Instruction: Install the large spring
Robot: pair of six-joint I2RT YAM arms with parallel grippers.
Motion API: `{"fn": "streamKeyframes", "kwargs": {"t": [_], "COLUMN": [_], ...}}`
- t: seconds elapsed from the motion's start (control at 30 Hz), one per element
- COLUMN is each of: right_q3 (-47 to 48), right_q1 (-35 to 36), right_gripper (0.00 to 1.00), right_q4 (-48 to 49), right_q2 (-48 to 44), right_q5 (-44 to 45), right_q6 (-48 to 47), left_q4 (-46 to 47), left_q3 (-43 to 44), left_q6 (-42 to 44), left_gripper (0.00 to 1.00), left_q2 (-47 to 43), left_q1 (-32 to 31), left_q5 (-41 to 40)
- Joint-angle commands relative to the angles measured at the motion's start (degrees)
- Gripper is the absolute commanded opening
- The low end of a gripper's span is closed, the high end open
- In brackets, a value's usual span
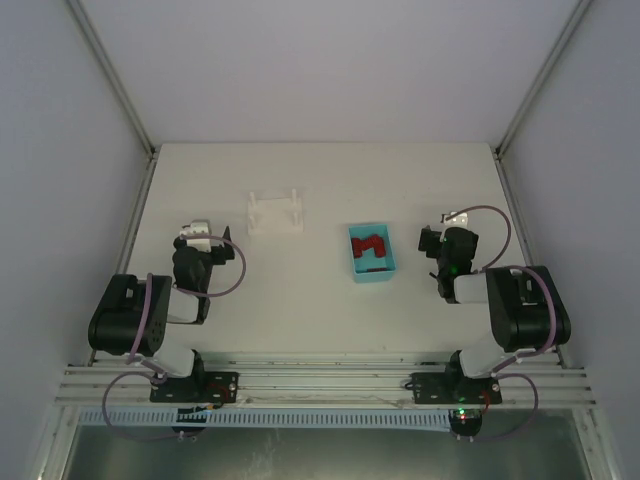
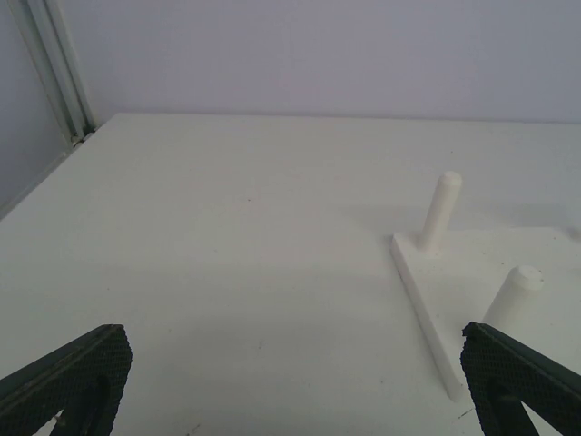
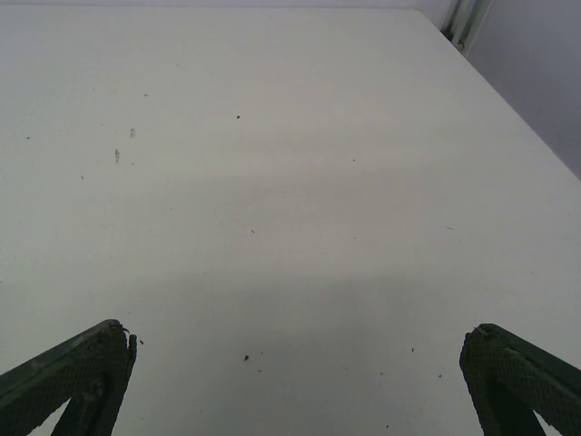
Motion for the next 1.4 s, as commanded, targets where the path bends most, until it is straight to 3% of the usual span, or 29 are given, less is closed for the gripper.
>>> {"fn": "streamKeyframes", "kwargs": {"t": [0.0, 0.5, 0.57, 0.63, 0.73, 0.9, 1.0, 1.17, 1.23, 1.37], "right_q3": [0.65, 0.65, 1.42, 1.22, 1.21, 14.42, 20.85, 30.5, 34.84, 38.54], "right_q1": [0.33, 0.61, 0.67, 0.7, 0.79, 1.77, 1.81, 1.67, 0.96, -0.55], "right_gripper": [0.99, 0.99, 0.99, 0.99, 0.99, 0.99, 0.99, 0.99, 0.99, 0.99], "right_q4": [1.61, 2.11, -1.37, -0.07, -0.25, -28.44, -38.89, -58.32, -67.62, -72.47], "right_q2": [0.12, -0.25, -1.47, -1.21, -2.02, -10.93, -14.86, -19.33, -18.95, -16.76], "right_q5": [0.88, 2.39, 2.66, 2.68, 1.48, 0.01, -4.59, -4.29, -7.4, -26.44], "right_q6": [-0.29, -0.06, 0.26, 0.09, -0.56, -0.48, 2.29, 15.97, 20.06, 19.94], "left_q4": [2.04, 2.32, 2.23, -0.91, -13.85, -30.38, -40.69, -59.68, -60.74, -54.06], "left_q3": [1.53, 1.32, 1.23, 1.86, 6.0, 13.43, 19.46, 33.08, 32.97, 27.12], "left_q6": [0.55, 0.55, 1.13, 2.17, 2.12, -5.44, -17.7, -24.54, -27.81, -32.29], "left_gripper": [0.99, 0.99, 0.99, 0.99, 0.99, 0.99, 0.99, 0.99, 0.99, 0.99], "left_q2": [0.67, 0.54, 0.16, -2.65, -9.9, -18.09, -22.07, -24.88, -26.46, -32.19], "left_q1": [-0.02, -0.09, -0.1, -0.23, -0.62, -1.24, -1.24, -1.24, -1.1, -0.89], "left_q5": [-0.22, -0.49, 1.09, 2.78, 4.24, 4.7, 3.4, 8.51, 11.69, 18.82]}}
